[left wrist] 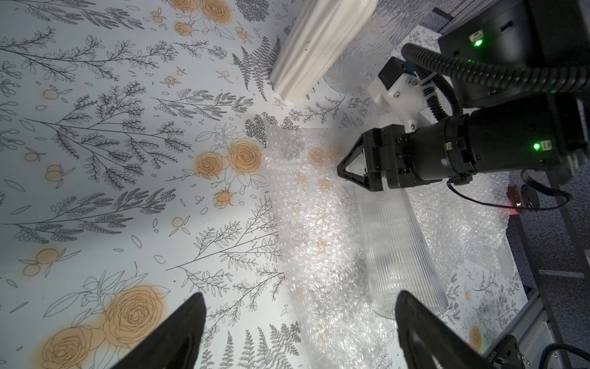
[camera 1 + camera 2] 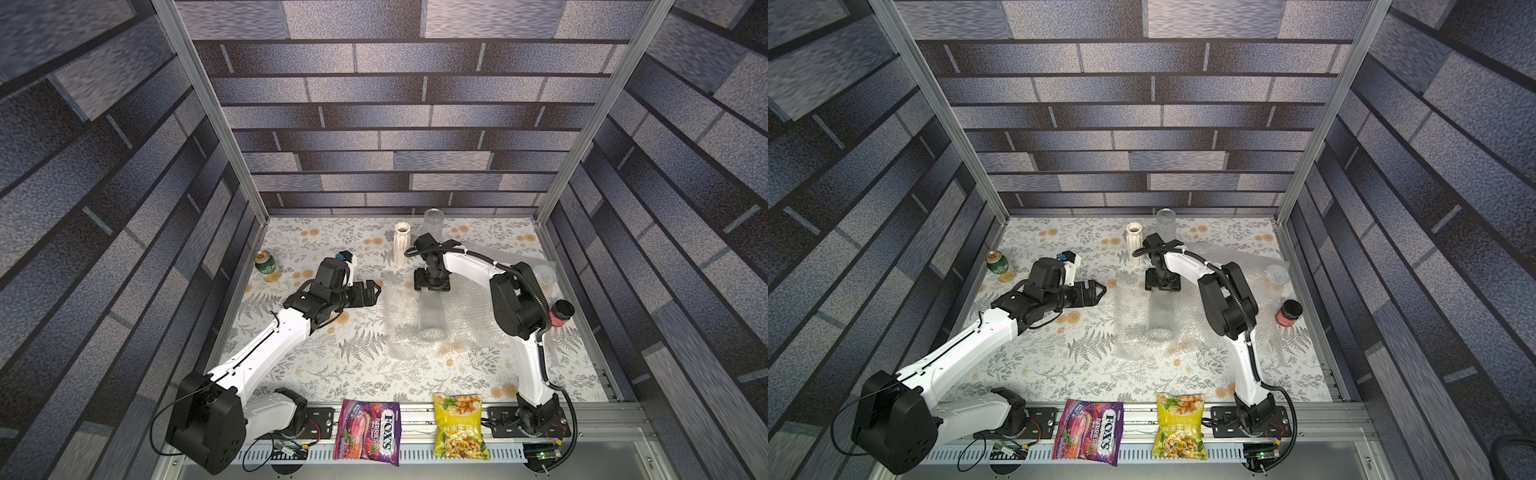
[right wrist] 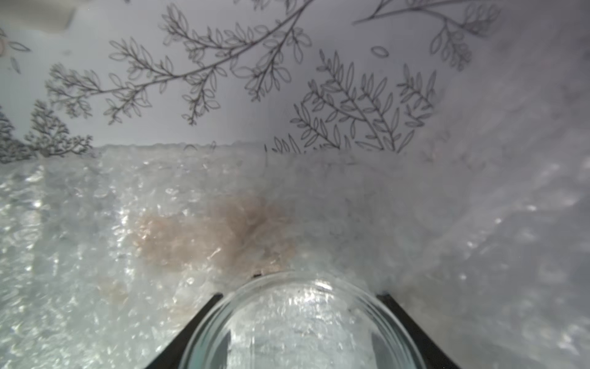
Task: Unwrap the vase from the bubble wrap
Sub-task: Adjust the vase with the bubble wrap.
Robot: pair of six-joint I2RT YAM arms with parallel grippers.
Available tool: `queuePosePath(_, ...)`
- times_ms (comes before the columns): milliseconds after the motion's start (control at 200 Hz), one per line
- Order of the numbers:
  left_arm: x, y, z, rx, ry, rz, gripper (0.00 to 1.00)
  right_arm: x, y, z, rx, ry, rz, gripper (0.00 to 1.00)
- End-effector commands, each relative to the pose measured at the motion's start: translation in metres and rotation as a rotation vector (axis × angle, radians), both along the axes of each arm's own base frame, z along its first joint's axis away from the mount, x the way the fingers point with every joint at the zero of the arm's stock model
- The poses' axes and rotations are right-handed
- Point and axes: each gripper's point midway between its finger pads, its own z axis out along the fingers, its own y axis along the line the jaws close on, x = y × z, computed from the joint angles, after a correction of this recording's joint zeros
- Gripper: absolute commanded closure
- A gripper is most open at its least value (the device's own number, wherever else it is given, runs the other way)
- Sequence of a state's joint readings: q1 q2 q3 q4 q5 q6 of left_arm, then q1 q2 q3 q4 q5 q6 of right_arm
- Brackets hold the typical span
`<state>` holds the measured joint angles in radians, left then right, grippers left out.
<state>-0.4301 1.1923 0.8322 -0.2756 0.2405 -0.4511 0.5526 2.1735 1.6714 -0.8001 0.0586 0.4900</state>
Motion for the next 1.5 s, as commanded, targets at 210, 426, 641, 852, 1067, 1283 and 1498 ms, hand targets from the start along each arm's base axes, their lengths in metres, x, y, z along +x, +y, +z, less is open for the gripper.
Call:
queuePosePath(210,0.001,-0.003,0.004,-0.006,-0.008,-0.023,0.07,-0.011,-0.007,0.001,-0.022,-0.011,0.013,0.32)
queuePosePath(426,0.001,-0.009,0.001,0.001,0.007,-0.040,0.09,-0.010,-0.007,0.030,0.007,-0.066,0.026,0.43)
queuePosePath(641,0.000,-0.017,-0.001,0.007,0.013,-0.059,0.09,-0.018,-0.012,0.064,0.044,-0.124,0.032,0.48)
queuePosePath(852,0.000,-0.027,-0.003,0.014,0.022,-0.085,0.10,-0.030,-0.016,0.081,0.077,-0.174,0.040,0.51)
queuePosePath(1067,-0.001,-0.036,-0.001,0.019,0.023,-0.104,0.10,-0.046,-0.013,0.095,0.141,-0.231,0.073,0.51)
queuePosePath(1283,-0.001,-0.038,-0.003,0.022,0.047,-0.097,0.11,-0.066,-0.008,0.115,0.205,-0.295,0.146,0.53)
queuePosePath(1498,0.000,-0.038,-0.009,0.033,0.096,-0.086,0.11,-0.082,-0.007,0.132,0.257,-0.368,0.188,0.55)
